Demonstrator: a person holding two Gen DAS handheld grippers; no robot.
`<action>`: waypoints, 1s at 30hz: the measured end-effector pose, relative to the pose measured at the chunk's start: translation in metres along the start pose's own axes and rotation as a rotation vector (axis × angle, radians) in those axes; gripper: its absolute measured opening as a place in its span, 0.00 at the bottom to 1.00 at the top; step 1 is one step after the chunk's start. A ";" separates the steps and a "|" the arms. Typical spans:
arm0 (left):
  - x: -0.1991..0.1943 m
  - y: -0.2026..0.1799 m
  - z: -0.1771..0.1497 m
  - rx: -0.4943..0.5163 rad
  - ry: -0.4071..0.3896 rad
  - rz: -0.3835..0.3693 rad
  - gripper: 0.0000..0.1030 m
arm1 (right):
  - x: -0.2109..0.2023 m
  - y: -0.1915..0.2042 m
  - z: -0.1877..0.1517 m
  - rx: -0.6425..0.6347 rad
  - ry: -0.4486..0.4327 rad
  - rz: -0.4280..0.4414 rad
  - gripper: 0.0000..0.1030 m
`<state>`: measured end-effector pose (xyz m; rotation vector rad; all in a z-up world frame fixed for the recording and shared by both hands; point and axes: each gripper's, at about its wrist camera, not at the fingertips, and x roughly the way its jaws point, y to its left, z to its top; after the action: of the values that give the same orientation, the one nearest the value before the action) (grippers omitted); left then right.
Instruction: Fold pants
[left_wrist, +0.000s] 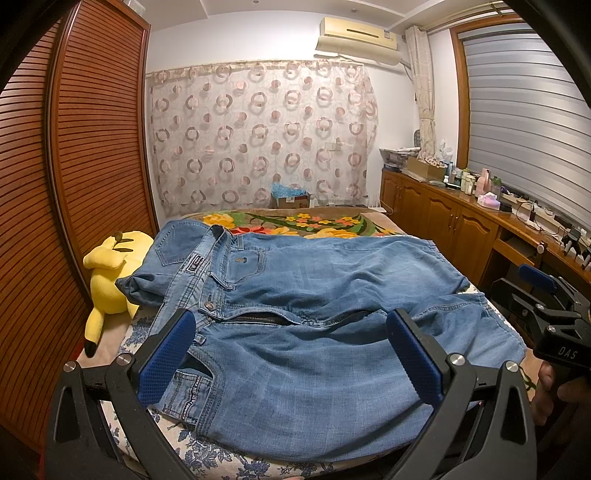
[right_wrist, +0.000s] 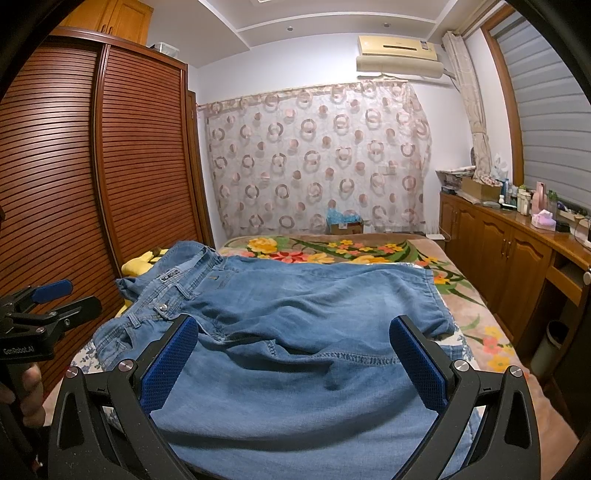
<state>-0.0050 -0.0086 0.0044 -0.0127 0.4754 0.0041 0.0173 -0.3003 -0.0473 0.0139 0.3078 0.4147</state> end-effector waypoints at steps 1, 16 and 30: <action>0.001 0.001 0.000 0.000 -0.001 -0.001 1.00 | 0.000 0.000 0.000 0.000 0.000 0.000 1.00; -0.007 -0.004 0.004 0.001 -0.002 -0.001 1.00 | 0.001 0.000 0.000 0.000 0.000 0.001 1.00; -0.007 -0.007 0.007 0.004 0.009 0.005 1.00 | 0.005 -0.001 -0.003 0.003 0.021 0.000 1.00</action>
<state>-0.0082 -0.0153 0.0139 -0.0077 0.4848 0.0077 0.0213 -0.2998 -0.0515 0.0121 0.3294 0.4142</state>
